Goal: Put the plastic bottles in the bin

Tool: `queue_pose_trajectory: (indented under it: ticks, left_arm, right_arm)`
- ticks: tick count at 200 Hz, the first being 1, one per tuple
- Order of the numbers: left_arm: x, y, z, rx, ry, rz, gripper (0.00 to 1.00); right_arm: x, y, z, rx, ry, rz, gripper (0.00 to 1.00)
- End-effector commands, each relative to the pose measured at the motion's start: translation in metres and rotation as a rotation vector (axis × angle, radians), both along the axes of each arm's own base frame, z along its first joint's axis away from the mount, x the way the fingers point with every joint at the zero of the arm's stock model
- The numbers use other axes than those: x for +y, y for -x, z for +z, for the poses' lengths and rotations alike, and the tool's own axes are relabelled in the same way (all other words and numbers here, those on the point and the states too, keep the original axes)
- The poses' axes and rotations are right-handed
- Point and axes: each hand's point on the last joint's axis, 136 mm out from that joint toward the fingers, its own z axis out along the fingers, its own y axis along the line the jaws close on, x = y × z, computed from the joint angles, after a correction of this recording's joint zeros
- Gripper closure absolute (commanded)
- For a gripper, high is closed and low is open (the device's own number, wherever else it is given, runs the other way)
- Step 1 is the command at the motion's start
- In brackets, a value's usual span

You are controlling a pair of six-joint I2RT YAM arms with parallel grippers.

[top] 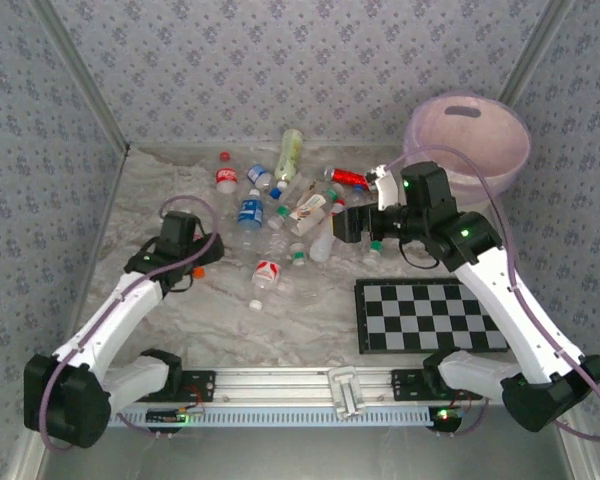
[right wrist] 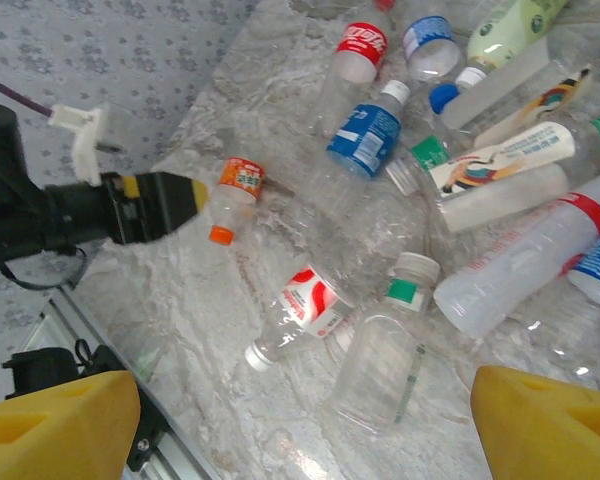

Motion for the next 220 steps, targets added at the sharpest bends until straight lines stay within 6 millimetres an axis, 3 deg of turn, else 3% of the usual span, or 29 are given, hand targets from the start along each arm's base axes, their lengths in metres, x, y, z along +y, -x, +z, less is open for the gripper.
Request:
queue_pose_trajectory:
  ticks: [1, 22, 40, 65, 94, 119, 157, 183, 199, 220]
  left_arm:
    - [0.028, 0.002, -0.028, 0.044, 0.028, 0.069, 0.14]
    - [0.024, -0.01, -0.051, 0.087, 0.056, 0.039, 0.12]
    - [0.005, -0.023, -0.066, 0.1, 0.111, -0.052, 0.06]
    - [-0.006, -0.027, -0.086, 0.167, 0.114, -0.091, 0.03]
    - [0.002, -0.023, -0.101, 0.194, 0.1, -0.031, 0.2]
    - [0.0, -0.025, -0.1, 0.181, 0.092, -0.037, 0.36]
    - [-0.007, -0.025, -0.081, 0.138, 0.075, -0.061, 0.56]
    - [-0.021, -0.022, -0.05, 0.084, 0.083, -0.098, 0.57]
    - [-0.046, -0.016, -0.021, 0.011, 0.134, -0.154, 0.58]
    - [-0.098, -0.004, 0.025, -0.138, 0.293, -0.295, 0.59]
  right_arm:
    - [-0.013, 0.002, 0.002, -0.026, 0.02, -0.058, 0.11]
    - [-0.026, 0.003, -0.005, -0.018, 0.045, -0.105, 0.1]
    - [-0.035, 0.005, -0.011, -0.006, 0.066, -0.137, 0.08]
    - [-0.042, 0.005, -0.021, 0.022, 0.096, -0.17, 0.07]
    - [-0.044, 0.004, -0.027, 0.034, 0.106, -0.176, 0.07]
    - [-0.041, 0.003, -0.035, 0.05, 0.109, -0.166, 0.08]
    - [-0.032, 0.0, -0.038, 0.063, 0.072, -0.149, 0.09]
    - [-0.024, -0.004, -0.029, 0.046, 0.024, -0.138, 0.12]
    - [-0.008, -0.008, -0.018, 0.029, -0.045, -0.099, 0.15]
    - [0.014, -0.013, -0.014, 0.04, -0.109, -0.039, 0.16]
